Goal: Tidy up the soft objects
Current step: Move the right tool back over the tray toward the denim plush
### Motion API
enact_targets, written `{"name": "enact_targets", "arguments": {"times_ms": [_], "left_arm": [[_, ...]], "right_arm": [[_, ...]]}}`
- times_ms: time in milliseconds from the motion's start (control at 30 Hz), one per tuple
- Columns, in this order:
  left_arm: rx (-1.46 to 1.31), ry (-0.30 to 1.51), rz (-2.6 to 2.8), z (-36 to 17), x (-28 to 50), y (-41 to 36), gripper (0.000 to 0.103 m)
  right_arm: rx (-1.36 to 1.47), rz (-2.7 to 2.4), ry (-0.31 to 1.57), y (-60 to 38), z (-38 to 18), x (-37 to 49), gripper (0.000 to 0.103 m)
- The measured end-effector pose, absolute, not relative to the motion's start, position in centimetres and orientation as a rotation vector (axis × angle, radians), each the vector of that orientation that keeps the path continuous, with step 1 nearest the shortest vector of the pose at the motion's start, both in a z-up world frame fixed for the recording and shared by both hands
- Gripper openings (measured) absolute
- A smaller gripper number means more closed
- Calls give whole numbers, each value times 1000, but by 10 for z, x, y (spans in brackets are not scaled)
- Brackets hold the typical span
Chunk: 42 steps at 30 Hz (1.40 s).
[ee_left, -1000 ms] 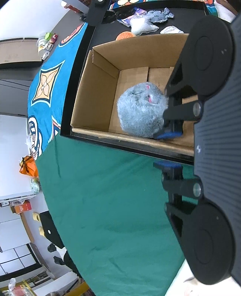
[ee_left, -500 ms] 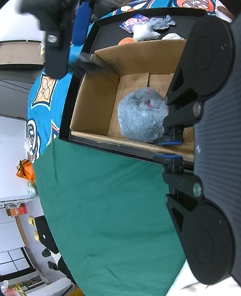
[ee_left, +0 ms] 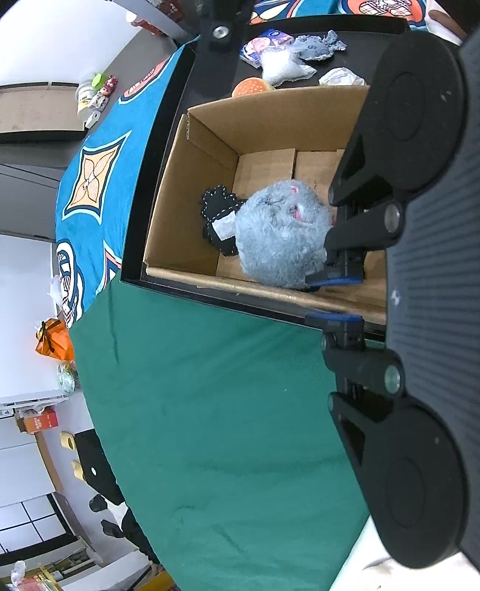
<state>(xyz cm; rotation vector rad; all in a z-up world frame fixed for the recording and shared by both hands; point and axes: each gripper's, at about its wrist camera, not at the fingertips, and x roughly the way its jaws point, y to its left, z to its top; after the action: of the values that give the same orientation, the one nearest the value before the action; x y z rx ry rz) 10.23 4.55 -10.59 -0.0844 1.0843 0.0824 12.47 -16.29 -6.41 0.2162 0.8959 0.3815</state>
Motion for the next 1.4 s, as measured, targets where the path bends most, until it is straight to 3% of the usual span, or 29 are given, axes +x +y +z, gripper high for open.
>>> {"name": "enact_targets", "arguments": {"times_ms": [200, 367, 633, 1267, 1400], "left_arm": [[-79, 1096, 95, -104, 101, 42, 18], [-70, 1096, 106, -102, 99, 38, 39], [-37, 1097, 140, -99, 99, 30, 56], [36, 1119, 180, -98, 104, 10, 58], [67, 1124, 193, -100, 106, 5, 58]], "right_arm": [[235, 317, 914, -188, -68, 121, 94], [251, 288, 910, -207, -68, 119, 98], [271, 251, 936, -238, -72, 119, 103], [337, 136, 991, -309, -103, 123, 103], [321, 123, 1011, -315, -115, 125, 94]]}}
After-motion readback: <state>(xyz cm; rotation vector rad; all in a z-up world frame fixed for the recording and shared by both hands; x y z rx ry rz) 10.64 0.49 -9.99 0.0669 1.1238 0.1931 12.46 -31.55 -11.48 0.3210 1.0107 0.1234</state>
